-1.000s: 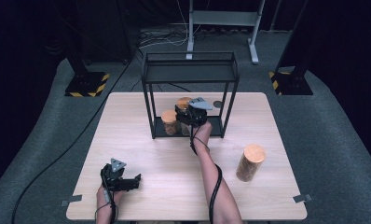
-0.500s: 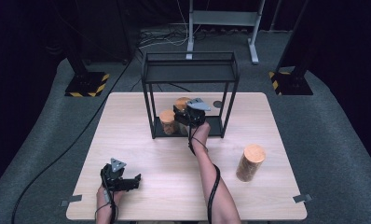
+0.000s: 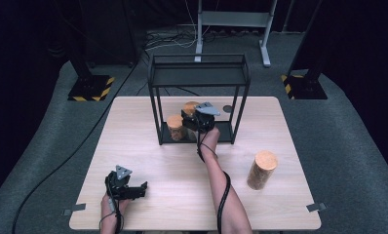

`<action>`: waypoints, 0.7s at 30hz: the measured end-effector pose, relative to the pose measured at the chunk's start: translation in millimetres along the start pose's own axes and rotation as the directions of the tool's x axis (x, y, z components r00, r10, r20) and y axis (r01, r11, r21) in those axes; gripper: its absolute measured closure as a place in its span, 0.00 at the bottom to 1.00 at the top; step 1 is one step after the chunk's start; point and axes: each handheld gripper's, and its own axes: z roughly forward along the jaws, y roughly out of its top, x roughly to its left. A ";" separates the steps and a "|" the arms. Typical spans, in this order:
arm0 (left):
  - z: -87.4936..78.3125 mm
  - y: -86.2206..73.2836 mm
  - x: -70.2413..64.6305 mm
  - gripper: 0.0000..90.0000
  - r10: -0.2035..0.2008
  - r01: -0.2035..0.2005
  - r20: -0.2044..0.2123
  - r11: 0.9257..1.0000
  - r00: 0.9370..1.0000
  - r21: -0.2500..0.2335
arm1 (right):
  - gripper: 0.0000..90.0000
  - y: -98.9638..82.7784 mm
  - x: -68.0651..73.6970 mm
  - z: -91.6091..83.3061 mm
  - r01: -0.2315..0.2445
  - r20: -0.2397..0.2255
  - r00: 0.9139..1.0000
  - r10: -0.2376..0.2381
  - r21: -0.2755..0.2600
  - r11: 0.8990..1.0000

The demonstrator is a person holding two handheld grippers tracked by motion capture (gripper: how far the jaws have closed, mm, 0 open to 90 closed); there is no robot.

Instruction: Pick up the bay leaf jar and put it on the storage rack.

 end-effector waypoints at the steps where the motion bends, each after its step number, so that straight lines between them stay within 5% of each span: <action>1: 0.0 0.0 0.0 0.00 0.000 0.000 0.000 1.000 1.000 0.000 | 0.28 0.1 0.2 0.0 0.000 0.001 1.000 0.000 0.000 1.000; 16: 0.0 0.0 0.0 0.00 0.000 0.000 0.000 1.000 1.000 0.000 | 0.27 2.2 -0.6 -0.3 0.000 -0.004 1.000 0.000 0.018 1.000; 21: 0.1 0.0 0.1 0.00 0.000 0.000 0.001 1.000 1.000 0.000 | 0.17 4.4 -3.4 1.8 -0.030 -0.027 0.999 0.033 0.086 0.996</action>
